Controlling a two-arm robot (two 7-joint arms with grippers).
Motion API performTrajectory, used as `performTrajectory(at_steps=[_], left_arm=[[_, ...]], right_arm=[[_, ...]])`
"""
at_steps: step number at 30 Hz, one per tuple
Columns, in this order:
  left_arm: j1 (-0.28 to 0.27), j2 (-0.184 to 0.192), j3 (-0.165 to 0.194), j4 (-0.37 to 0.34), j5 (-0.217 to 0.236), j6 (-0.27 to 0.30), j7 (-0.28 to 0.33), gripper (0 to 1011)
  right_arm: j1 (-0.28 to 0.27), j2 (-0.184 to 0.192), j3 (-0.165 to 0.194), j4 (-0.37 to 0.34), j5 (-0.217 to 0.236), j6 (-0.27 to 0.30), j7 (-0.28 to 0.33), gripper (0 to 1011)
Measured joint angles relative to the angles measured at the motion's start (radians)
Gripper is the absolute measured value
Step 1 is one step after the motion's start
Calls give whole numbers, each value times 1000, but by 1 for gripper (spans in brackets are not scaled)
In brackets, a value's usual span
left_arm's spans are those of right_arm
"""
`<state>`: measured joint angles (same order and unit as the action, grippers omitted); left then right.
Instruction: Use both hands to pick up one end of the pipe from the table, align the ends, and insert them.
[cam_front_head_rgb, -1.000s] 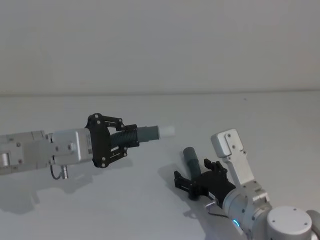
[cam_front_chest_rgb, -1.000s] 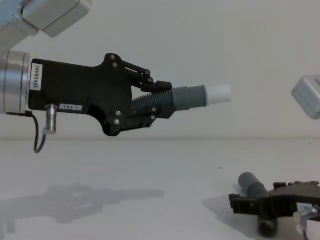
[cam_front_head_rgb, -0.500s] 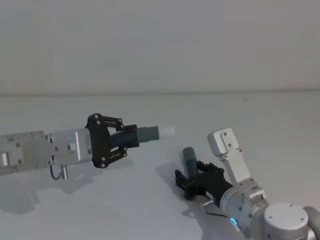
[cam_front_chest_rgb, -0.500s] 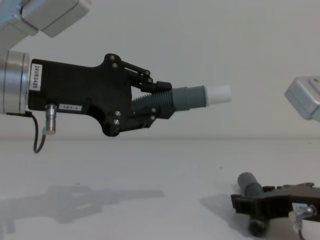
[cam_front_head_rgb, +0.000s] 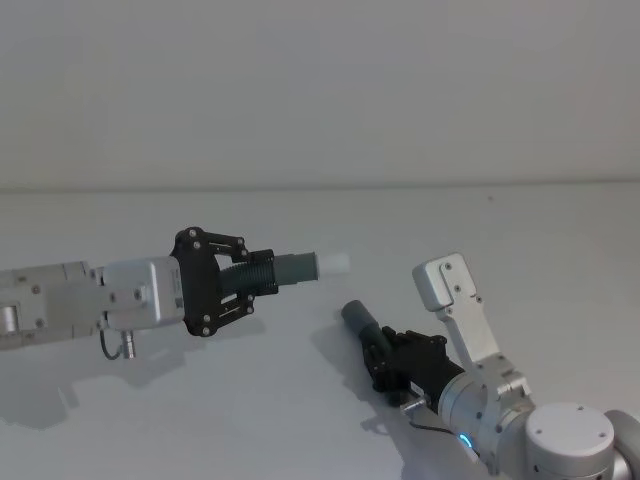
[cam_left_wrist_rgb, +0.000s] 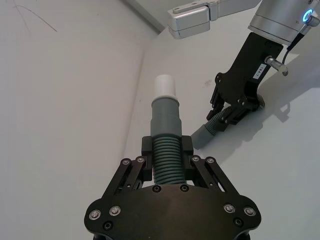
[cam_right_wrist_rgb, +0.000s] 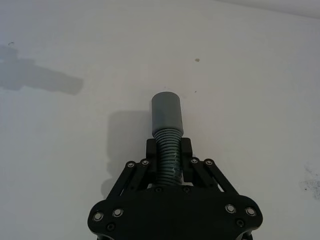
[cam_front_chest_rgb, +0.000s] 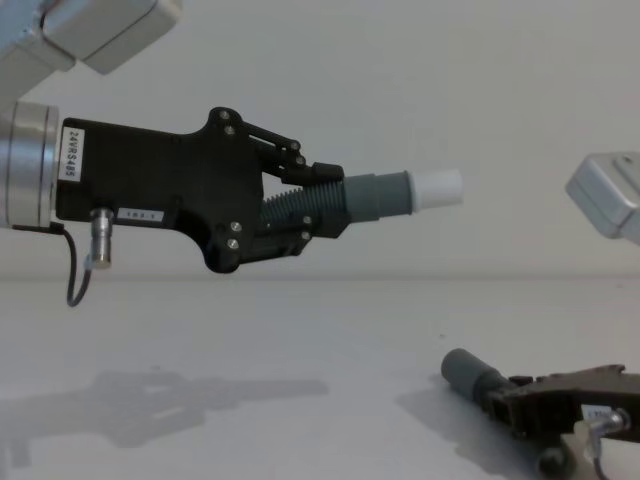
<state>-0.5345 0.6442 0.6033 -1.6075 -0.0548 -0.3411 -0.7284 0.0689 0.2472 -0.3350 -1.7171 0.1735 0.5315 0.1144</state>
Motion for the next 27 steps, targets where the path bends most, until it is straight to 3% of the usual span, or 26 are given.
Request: performTrajectory(at_steps=[15,23,27], left_arm=[[0,0,0,0,0,0,0,300],[0,0,0,0,0,0,0,300],[0,0,0,0,0,0,0,300]], right_arm=[[8,16,-6,1,-9,-7,22,216],[32,79,-25,-5,-37,-48,88,216],[51,129,-39,-15,-60,-76,135,216]])
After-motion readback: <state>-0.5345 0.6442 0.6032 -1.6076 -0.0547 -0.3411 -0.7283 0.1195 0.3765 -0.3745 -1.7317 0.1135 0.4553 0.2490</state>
